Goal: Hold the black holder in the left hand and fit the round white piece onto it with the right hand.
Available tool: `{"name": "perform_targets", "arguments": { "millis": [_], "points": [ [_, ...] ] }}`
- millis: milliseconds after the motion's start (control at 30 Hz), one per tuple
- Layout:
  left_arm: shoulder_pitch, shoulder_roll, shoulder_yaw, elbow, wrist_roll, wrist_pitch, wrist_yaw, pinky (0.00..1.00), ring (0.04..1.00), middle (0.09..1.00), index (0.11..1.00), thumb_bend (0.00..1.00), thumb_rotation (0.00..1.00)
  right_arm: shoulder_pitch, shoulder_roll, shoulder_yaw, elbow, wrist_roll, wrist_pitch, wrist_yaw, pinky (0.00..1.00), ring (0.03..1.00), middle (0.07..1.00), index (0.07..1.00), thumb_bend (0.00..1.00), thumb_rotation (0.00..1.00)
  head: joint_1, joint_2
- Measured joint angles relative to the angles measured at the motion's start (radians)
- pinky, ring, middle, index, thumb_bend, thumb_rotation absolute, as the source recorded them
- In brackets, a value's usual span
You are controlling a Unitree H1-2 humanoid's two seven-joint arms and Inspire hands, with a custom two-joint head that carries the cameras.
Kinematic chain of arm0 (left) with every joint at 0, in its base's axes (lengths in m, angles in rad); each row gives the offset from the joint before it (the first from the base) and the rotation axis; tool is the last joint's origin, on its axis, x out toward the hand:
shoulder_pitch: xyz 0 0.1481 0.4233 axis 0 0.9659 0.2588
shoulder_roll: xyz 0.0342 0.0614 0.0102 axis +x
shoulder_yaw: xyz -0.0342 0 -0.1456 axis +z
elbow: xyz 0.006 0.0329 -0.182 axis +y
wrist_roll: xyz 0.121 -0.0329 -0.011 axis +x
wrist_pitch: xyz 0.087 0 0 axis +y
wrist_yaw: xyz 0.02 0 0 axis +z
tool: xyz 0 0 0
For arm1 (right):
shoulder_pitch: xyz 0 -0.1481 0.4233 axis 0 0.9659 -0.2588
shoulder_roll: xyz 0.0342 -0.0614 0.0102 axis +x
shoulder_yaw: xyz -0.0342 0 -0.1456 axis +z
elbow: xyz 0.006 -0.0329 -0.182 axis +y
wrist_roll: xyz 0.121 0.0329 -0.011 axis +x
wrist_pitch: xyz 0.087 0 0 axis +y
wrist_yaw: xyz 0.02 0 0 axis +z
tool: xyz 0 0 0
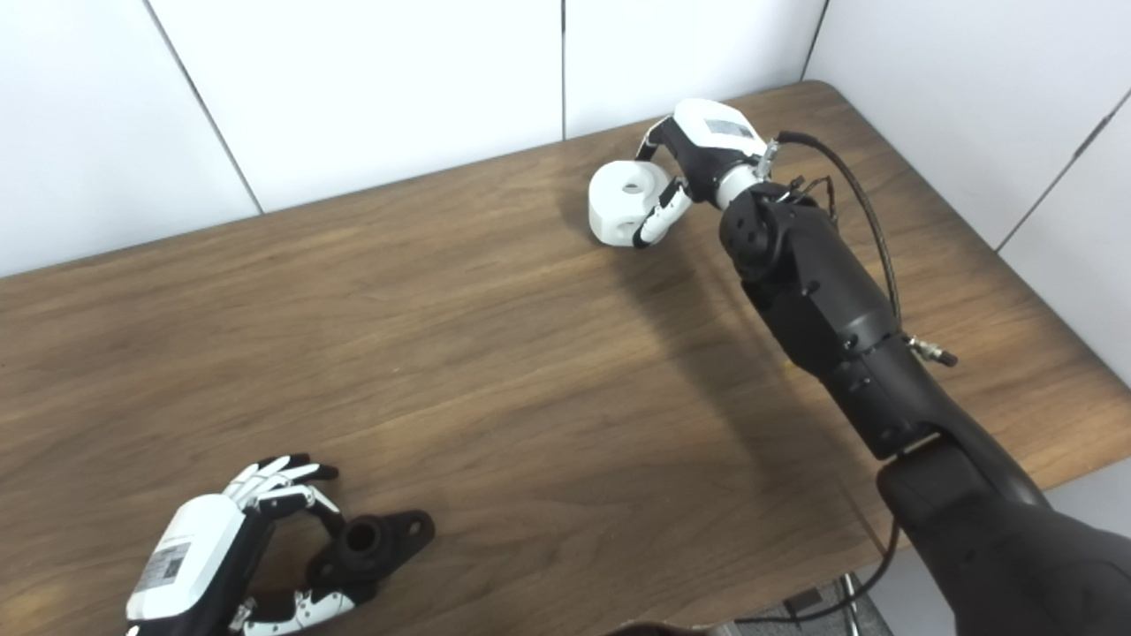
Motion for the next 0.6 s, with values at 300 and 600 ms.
{"name": "perform_targets", "arguments": {
  "millis": [300, 600],
  "points": [
    [-0.004, -0.003, -0.005, 0.000, 0.009, 0.001, 0.000, 0.92, 0.887, 0.803, 0.487, 0.52, 0.05, 0.037, -0.007, -0.001, -0.123, 0.007, -0.004, 0.001, 0.88, 0.942, 0.847, 0.486, 0.52, 0.15, 0.040, 0.018],
    [-0.005, -0.027, -0.028, -0.003, 0.050, 0.020, 0.001, 0.93, 0.891, 0.805, 0.487, 0.52, 0.05, 0.103, -0.027, -0.003, -0.351, 0.007, 0.003, 0.071, 0.88, 0.928, 0.847, 0.486, 0.52, 0.15, 0.193, 0.066]
  ]
}}
